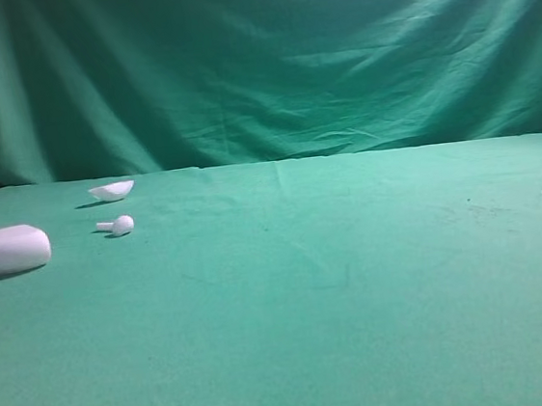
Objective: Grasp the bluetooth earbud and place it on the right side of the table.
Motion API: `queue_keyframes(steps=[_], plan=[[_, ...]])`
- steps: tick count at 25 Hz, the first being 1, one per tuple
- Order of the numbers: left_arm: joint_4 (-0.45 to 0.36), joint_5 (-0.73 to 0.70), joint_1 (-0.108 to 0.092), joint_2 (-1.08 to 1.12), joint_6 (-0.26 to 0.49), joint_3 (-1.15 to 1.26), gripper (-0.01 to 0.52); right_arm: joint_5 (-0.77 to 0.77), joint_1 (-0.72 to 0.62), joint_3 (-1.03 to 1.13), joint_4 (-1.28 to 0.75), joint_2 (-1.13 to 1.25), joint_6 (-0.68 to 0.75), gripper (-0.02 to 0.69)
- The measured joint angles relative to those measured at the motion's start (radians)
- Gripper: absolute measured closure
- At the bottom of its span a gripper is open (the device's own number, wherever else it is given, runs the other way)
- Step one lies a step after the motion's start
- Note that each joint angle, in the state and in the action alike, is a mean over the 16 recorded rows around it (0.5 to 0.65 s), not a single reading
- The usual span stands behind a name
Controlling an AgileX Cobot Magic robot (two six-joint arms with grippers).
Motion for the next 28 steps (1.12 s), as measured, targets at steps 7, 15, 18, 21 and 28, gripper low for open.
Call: queue_keyframes(steps=[7, 15, 18, 21, 28], plan=[[0.000, 0.000, 0.000, 0.000, 0.000, 0.000, 0.514, -0.250, -0.041, 0.293, -0.034, -0.037, 0.019, 0.665], [0.000, 0.000, 0.000, 0.000, 0.000, 0.000, 0.514, -0.385, -0.112, 0.509, -0.044, -0.055, 0.075, 0.665], [0.000, 0.000, 0.000, 0.000, 0.000, 0.000, 0.514, -0.393, -0.131, 0.540, -0.044, -0.055, 0.095, 0.665], [0.000, 0.000, 0.000, 0.000, 0.000, 0.000, 0.514, -0.385, -0.141, 0.550, -0.043, -0.055, 0.109, 0.665], [0.000, 0.000, 0.000, 0.000, 0.000, 0.000, 0.514, -0.367, -0.143, 0.550, -0.043, -0.055, 0.113, 0.665]])
